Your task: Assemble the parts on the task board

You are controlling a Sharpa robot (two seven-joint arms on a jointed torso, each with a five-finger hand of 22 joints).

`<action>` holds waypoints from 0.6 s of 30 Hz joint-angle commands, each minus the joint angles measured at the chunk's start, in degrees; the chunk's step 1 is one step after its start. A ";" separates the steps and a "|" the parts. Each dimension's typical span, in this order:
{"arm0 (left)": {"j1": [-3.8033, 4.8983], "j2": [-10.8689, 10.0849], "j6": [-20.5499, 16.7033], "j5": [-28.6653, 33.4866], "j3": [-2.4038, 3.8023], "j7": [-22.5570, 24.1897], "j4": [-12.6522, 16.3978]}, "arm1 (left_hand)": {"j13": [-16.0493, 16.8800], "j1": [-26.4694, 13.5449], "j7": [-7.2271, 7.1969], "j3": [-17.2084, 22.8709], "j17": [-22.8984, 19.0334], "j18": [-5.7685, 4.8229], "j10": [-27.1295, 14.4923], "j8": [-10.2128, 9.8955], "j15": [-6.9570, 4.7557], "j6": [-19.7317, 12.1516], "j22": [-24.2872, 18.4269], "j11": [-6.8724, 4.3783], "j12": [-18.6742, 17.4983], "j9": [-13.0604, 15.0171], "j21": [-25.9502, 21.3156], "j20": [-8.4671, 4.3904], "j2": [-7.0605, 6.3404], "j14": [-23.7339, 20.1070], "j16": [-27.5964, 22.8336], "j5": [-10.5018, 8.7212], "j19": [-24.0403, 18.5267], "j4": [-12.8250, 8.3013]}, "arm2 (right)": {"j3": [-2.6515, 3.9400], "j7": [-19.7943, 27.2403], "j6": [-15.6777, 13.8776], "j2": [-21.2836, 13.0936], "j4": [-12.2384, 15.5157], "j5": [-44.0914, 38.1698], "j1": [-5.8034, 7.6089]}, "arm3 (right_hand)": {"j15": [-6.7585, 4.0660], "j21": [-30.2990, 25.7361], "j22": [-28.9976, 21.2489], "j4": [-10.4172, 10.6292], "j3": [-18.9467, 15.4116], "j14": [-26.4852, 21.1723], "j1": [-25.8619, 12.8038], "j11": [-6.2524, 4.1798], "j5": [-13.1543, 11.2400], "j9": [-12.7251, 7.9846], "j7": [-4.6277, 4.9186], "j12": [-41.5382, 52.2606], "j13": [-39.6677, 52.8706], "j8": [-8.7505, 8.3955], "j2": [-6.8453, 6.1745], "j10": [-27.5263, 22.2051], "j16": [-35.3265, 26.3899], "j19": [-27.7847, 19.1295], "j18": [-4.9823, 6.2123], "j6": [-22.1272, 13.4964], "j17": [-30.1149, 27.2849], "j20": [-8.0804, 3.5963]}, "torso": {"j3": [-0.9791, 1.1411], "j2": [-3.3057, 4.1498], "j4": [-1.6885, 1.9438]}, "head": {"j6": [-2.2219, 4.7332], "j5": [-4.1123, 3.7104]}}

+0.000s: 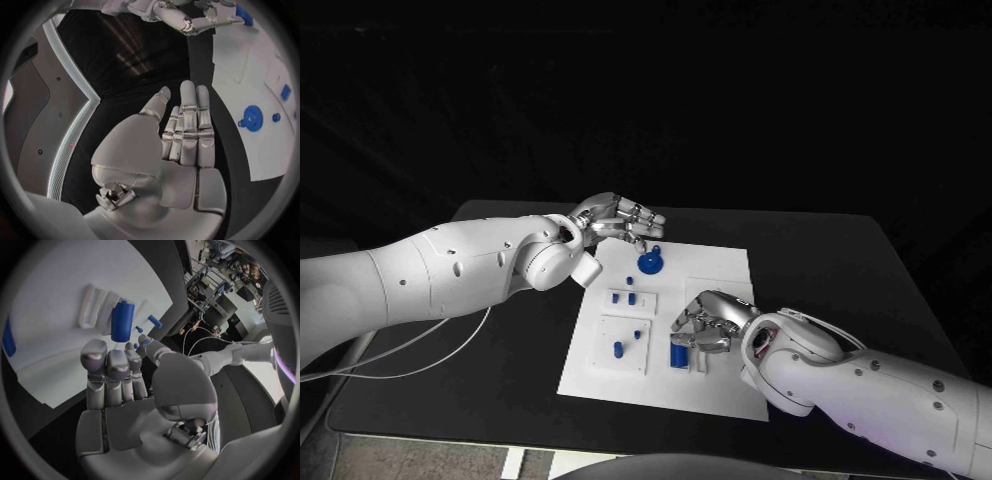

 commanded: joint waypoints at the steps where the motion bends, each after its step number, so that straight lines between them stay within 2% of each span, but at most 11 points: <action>1: 0.05 0.12 0.56 0.41 0.04 0.81 0.07 | -0.04 0.07 0.43 -0.25 -0.09 0.00 0.22 -0.15 0.01 0.04 0.00 0.01 -0.17 0.04 -0.12 0.09 0.33 -0.29 0.35 -0.11 0.20 -0.08 | -0.01 -1.33 2.83 0.06 -0.11 -2.16 -0.13 | 0.15 0.18 5.56 0.14 0.84 0.09 -0.39 -0.06 -0.43 -0.09 -0.02 0.05 0.04 -0.22 -0.27 -0.32 0.31 2.53 -0.08 0.31 0.09 0.14 | -0.04 -0.02 -0.06 | 0.11 0.06; 2: 0.05 0.14 0.58 0.41 0.04 0.81 0.06 | -0.04 0.07 0.43 -0.25 -0.09 0.00 0.22 -0.15 0.01 0.04 0.00 0.01 -0.17 0.04 -0.12 0.09 0.33 -0.29 0.35 -0.11 0.20 -0.08 | -0.01 -1.45 3.16 0.06 -0.16 -2.33 -0.17 | 0.13 0.18 5.56 0.23 1.23 0.08 -0.36 -0.11 -0.79 -0.09 -0.11 0.06 0.05 -0.21 -0.10 -0.32 0.30 2.54 -0.10 0.61 0.10 0.14 | -0.02 -0.01 -0.06 | 0.42 0.12; 14: 0.05 0.15 0.63 0.41 0.04 0.78 0.00 | -0.04 -0.04 0.41 -0.22 -0.08 -0.01 0.18 -0.14 0.02 0.03 -0.04 0.01 -0.18 0.05 -0.15 0.10 0.37 -0.30 0.36 -0.13 0.19 -0.01 | -0.04 -3.21 3.71 0.13 -0.73 -4.12 -0.60 | -0.03 0.29 5.58 -0.14 5.04 0.15 -1.61 -0.32 -3.12 -0.06 -0.39 0.16 0.19 -0.20 1.12 -0.20 0.43 2.60 -0.32 1.48 0.35 -0.05 | 0.00 0.00 -0.01 | 0.25 -0.15; 18: 0.05 0.16 0.69 0.41 0.04 0.73 -0.02 | -0.04 -0.04 0.41 -0.22 -0.08 -0.01 0.18 -0.14 0.02 0.03 -0.04 0.01 -0.18 0.05 -0.15 0.10 0.37 -0.30 0.36 -0.13 0.19 -0.01 | -0.04 -3.65 3.63 0.13 -0.95 -4.65 -0.71 | -0.08 0.35 5.59 -1.40 6.68 0.16 -1.54 -0.43 -3.61 -0.05 -0.53 0.22 0.28 -0.20 1.92 -0.19 0.47 2.60 -0.41 2.24 0.42 -0.10 | 0.00 0.01 -0.03 | 0.26 -0.22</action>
